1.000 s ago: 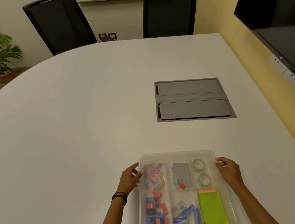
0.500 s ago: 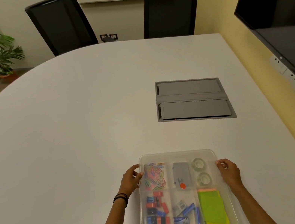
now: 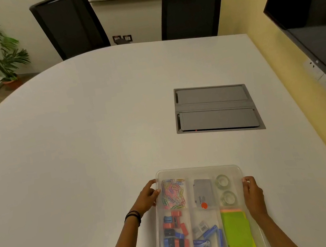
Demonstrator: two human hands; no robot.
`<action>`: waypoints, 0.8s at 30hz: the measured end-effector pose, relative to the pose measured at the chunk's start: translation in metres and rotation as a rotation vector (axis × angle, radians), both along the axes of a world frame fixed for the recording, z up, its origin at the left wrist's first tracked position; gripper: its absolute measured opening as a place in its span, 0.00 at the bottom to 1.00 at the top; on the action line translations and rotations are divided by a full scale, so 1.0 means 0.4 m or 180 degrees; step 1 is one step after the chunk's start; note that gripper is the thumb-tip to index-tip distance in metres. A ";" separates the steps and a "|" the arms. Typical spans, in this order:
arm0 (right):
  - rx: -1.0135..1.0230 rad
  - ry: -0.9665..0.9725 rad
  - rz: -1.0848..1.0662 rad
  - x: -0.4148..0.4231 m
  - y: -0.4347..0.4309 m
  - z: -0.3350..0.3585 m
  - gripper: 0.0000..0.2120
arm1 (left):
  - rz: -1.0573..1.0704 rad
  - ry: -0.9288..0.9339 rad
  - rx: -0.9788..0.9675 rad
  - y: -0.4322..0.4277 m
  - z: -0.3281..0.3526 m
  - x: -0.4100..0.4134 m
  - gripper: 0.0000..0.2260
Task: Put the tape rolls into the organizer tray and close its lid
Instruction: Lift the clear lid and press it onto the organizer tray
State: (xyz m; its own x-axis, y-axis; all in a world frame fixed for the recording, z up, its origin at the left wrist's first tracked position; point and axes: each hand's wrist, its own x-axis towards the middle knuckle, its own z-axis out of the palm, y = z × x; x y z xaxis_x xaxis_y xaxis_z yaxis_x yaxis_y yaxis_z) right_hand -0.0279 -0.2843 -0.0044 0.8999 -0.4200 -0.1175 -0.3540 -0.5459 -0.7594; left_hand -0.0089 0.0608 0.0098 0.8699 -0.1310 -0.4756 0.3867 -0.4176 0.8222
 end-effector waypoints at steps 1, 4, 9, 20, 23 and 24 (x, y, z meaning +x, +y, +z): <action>-0.0025 0.0003 -0.0006 0.001 0.001 -0.002 0.08 | -0.0030 0.0023 -0.0028 0.002 0.000 0.001 0.15; -0.0040 0.0002 -0.0028 0.003 0.003 -0.006 0.08 | -0.0049 0.0034 -0.0111 0.003 0.004 0.000 0.15; -0.0132 -0.0030 -0.0038 -0.001 0.000 -0.010 0.08 | 0.0019 -0.0066 -0.0208 0.002 0.000 -0.003 0.14; -0.1758 -0.0271 0.1771 0.040 0.150 0.010 0.39 | 0.0189 -0.0150 -0.0277 -0.002 -0.011 -0.015 0.14; -0.1792 -0.0193 0.2192 0.041 0.221 0.001 0.24 | 0.0210 -0.0124 -0.0246 -0.004 -0.005 -0.017 0.14; -0.1816 -0.0125 0.2204 0.041 0.231 0.000 0.24 | 0.0210 -0.0124 -0.0245 -0.005 -0.004 -0.017 0.14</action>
